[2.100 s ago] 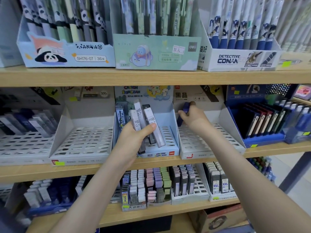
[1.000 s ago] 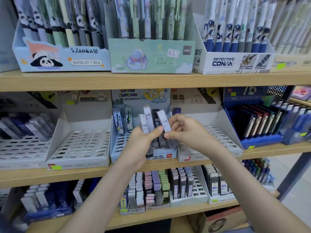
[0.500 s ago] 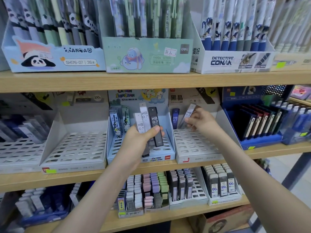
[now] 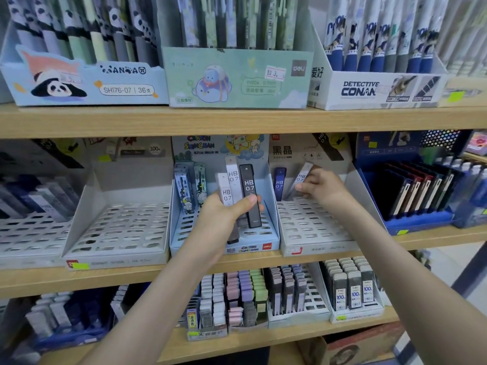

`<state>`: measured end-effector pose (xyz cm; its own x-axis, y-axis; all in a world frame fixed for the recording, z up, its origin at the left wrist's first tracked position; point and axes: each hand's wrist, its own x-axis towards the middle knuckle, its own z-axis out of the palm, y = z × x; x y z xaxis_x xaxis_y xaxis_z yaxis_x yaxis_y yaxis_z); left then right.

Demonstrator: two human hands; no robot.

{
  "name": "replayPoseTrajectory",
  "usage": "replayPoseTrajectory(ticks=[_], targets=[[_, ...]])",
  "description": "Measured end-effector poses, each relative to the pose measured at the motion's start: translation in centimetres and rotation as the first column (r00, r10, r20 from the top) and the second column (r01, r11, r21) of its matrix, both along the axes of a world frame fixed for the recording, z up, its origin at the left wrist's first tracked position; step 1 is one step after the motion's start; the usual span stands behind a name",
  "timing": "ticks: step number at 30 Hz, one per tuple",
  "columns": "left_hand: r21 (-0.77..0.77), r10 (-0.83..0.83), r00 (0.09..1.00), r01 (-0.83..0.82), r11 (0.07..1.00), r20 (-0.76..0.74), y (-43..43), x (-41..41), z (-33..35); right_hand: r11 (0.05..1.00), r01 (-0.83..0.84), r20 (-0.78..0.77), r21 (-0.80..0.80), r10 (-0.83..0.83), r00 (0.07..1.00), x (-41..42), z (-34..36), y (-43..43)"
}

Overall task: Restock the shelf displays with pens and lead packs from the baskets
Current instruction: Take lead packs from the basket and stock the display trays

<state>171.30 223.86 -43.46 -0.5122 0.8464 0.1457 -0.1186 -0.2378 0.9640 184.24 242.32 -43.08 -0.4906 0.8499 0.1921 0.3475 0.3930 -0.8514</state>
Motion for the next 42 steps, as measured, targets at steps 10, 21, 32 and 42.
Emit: replayPoseTrajectory(ticks=[10, 21, 32, 42], targets=[[-0.011, 0.007, 1.0, -0.007, 1.0, -0.021, 0.3, 0.0, -0.1, 0.974, 0.018, 0.258, 0.227, -0.078, 0.963, -0.8, 0.2, -0.5], [0.005, -0.007, 1.0, 0.007, 1.0, -0.012, 0.3, 0.1, -0.1, 0.894, -0.079, 0.223, 0.441, -0.024, 0.974, 0.4, -0.6, -0.2], [-0.009, -0.061, 0.998, 0.06, 0.998, -0.016, 0.6, 0.2, -0.3, 0.913, 0.02, -0.082, 0.408, 0.015, 0.997, 0.4, 1.0, -4.0], [-0.038, -0.074, 0.995, 0.072, 0.997, -0.064, 1.6, 1.1, -0.1, 0.961, -0.269, -0.367, -0.058, 0.23, 0.901, 1.2, 2.7, -5.9]])
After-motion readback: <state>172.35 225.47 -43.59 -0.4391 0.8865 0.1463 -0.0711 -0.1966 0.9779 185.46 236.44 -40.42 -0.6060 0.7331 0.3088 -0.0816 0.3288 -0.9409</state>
